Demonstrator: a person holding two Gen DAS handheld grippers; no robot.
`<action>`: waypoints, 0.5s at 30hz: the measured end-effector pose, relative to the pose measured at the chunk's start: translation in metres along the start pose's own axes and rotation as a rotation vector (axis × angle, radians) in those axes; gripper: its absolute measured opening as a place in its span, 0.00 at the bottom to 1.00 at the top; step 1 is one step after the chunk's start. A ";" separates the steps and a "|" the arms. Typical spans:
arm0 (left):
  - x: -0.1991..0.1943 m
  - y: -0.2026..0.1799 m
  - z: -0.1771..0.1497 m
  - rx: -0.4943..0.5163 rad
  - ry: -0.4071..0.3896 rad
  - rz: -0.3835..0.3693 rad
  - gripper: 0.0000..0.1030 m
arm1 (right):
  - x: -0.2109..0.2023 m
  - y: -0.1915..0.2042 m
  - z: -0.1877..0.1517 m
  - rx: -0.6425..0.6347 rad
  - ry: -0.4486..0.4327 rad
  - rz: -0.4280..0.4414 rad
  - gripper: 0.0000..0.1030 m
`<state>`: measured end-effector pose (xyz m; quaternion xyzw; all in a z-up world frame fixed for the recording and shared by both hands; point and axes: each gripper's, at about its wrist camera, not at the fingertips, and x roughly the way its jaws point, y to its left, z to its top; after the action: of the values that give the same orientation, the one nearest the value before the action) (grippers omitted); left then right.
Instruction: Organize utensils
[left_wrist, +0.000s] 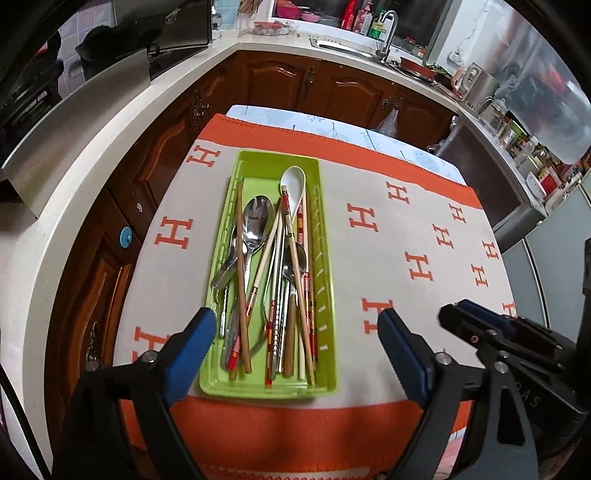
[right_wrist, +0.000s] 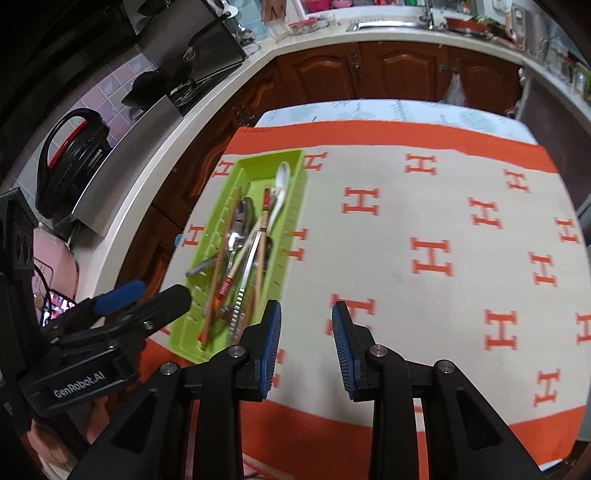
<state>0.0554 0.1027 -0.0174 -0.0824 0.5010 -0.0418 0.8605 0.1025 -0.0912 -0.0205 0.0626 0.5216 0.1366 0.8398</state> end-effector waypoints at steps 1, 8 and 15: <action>-0.003 -0.003 -0.002 0.001 -0.005 0.006 0.91 | -0.005 -0.003 -0.004 -0.006 -0.008 -0.014 0.28; -0.031 -0.025 -0.015 0.000 -0.097 0.048 0.99 | -0.047 -0.025 -0.032 -0.020 -0.077 -0.081 0.36; -0.039 -0.053 -0.030 0.035 -0.126 0.089 0.99 | -0.092 -0.035 -0.063 0.011 -0.194 -0.133 0.54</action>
<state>0.0102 0.0534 0.0109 -0.0474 0.4484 -0.0072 0.8926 0.0131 -0.1540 0.0221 0.0455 0.4419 0.0711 0.8931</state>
